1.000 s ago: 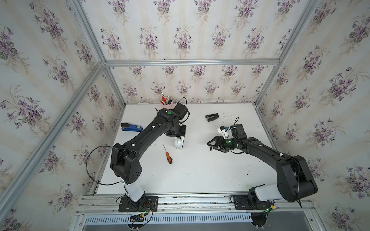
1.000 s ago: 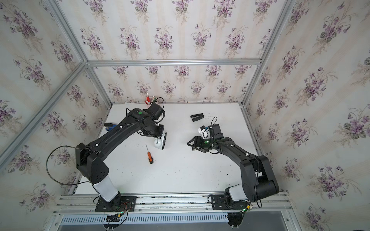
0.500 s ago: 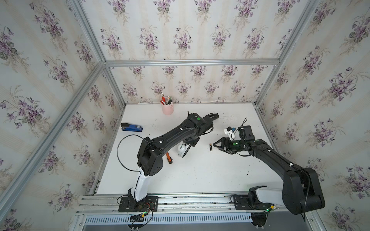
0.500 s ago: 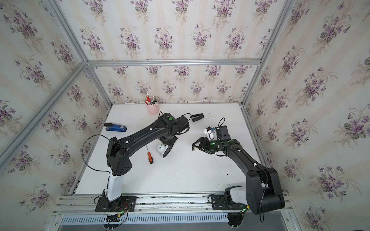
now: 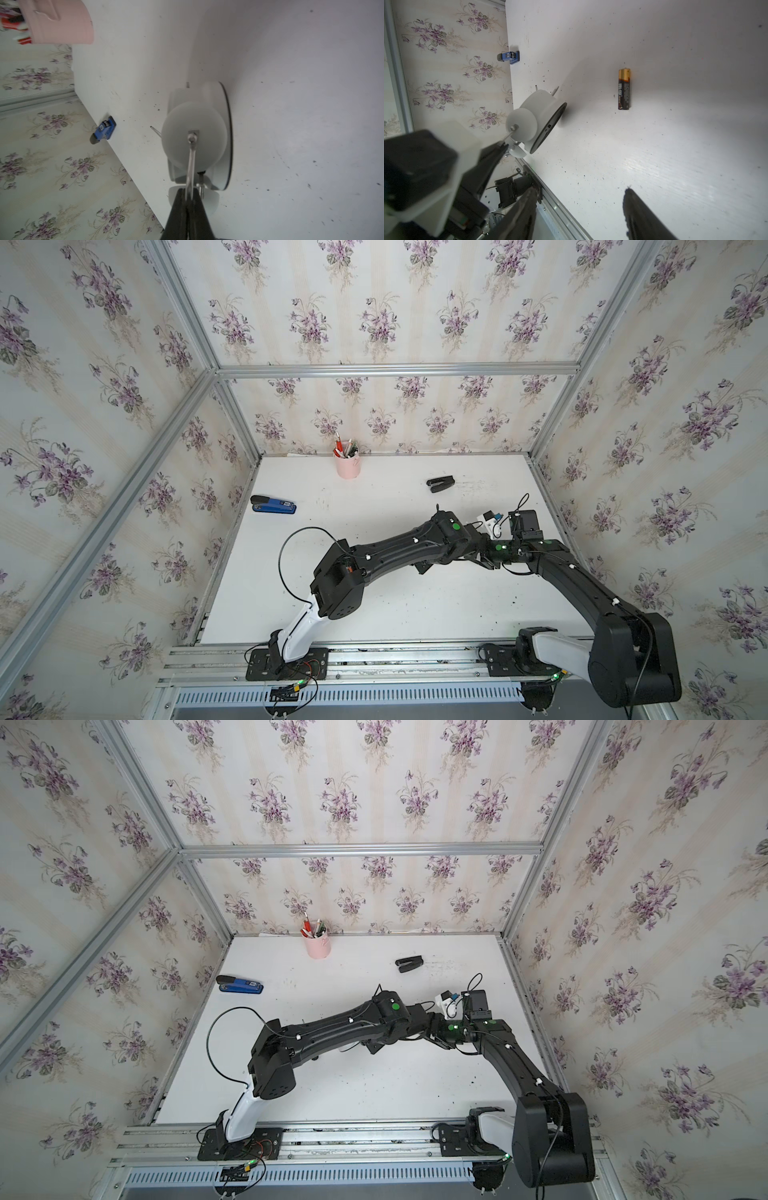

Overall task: Remove the battery from the alarm
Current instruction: Adjust the alarm at the center of the board.

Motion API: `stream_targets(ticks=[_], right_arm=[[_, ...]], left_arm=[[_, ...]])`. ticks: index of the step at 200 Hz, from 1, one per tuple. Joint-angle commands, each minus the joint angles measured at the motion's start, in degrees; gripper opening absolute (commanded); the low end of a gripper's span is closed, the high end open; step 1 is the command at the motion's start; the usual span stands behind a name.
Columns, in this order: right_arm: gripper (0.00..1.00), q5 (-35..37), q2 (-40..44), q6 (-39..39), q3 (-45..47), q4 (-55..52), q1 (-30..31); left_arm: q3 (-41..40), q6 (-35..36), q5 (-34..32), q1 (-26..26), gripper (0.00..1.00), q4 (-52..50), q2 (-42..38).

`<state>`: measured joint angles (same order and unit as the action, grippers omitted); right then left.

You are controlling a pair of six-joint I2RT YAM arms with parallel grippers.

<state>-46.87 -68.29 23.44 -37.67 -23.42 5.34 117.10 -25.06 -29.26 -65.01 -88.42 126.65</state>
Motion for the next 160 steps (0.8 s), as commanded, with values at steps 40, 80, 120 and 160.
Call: stream_targets(ticks=[40, 80, 120, 160], right_arm=[[0.69, 1.9, 2.43, 0.46, -3.45, -6.81, -3.21], [0.69, 3.3, 3.47, 0.11, -7.9, -12.15, -6.23], [0.7, 3.37, 4.3, 0.29, -9.88, -13.58, -8.31], [0.7, 3.24, 3.91, 0.28, -9.71, -13.58, -9.2]], left_arm=[[-8.59, -4.39, 4.24, -5.19, 0.08, 8.0, -1.44], [-14.95, 1.1, 5.88, -6.92, 0.08, 15.25, -2.18], [-20.28, 8.06, 5.69, -7.58, 0.07, 22.4, -1.92], [-19.05, 15.21, 3.32, -7.67, 0.05, 23.82, 0.68]])
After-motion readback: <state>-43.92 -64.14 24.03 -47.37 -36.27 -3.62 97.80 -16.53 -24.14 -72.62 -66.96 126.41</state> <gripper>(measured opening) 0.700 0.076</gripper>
